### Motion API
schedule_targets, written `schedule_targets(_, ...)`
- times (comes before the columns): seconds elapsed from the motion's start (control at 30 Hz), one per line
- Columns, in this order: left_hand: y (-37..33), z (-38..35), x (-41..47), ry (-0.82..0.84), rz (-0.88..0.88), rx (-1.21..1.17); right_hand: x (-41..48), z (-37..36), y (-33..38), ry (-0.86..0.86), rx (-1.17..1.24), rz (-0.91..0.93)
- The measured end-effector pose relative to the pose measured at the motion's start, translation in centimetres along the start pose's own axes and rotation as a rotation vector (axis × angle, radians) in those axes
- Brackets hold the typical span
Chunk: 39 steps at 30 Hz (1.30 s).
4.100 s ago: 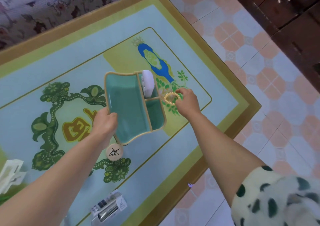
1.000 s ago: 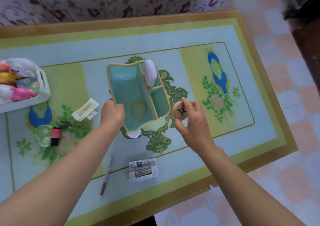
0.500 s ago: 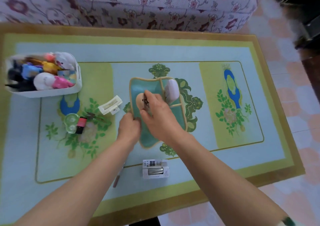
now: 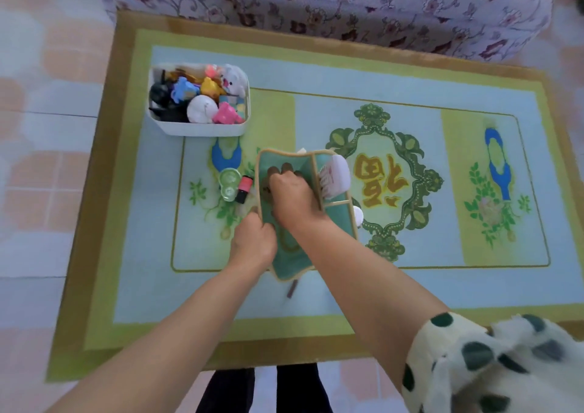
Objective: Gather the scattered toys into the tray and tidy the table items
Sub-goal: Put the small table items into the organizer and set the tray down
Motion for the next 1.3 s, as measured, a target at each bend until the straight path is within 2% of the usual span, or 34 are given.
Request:
schedule_targets(0.17,3.2,4.6,0.1,-0.048,0.033,0.015,0.5,-1.1,5.3,0.078,0.043,0.066)
schedule_targets(0.37,4.7,8.9,-0.1,-0.094,0.028,-0.096,-0.5,-0.3,10.9,0.072,0.107,0.120)
schedule_targets(0.53,7.3,12.9,1.0,-0.168,0.069,-0.120,-1.6,1.8,15.1,-0.022,0.238,0.315)
schedule_targets(0.63,8.9,15.0,2.3,-0.210,0.089,-0.161,-1.6,4.1,16.3,-0.160,0.329,0.381)
schedule_targets(0.73,10.5,16.6,3.6,-0.274,0.120,-0.152,-0.7,6.6,14.0,-0.327,0.479,0.321)
schedule_targets(0.83,11.2,17.4,4.6,-0.300,0.123,-0.108,1.1,6.7,11.1,-0.393,0.526,0.196)
schedule_targets(1.0,11.7,17.4,6.2,-0.289,0.105,-0.053,2.3,6.5,9.9,-0.547,0.629,0.211)
schedule_targets(1.1,12.5,17.3,6.5,-0.282,0.122,-0.076,3.7,5.9,7.0,-0.627,0.779,0.063)
schedule_targets(1.2,13.0,17.2,6.8,-0.258,0.132,-0.126,5.6,2.9,4.7,-0.505,0.721,-0.111)
schedule_targets(1.3,12.9,17.4,7.0,-0.265,0.125,-0.135,7.3,-2.0,4.1,-0.219,0.503,-0.187)
Point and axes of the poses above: each hand's wrist, its own x-axis towards the middle knuckle, its own z-axis out of the back of the hand, y = z × x, the point moved 10 cm from there along x, towards the middle knuckle, and after that the axes turned 4 degrees about -y, right-handed, at the moved point
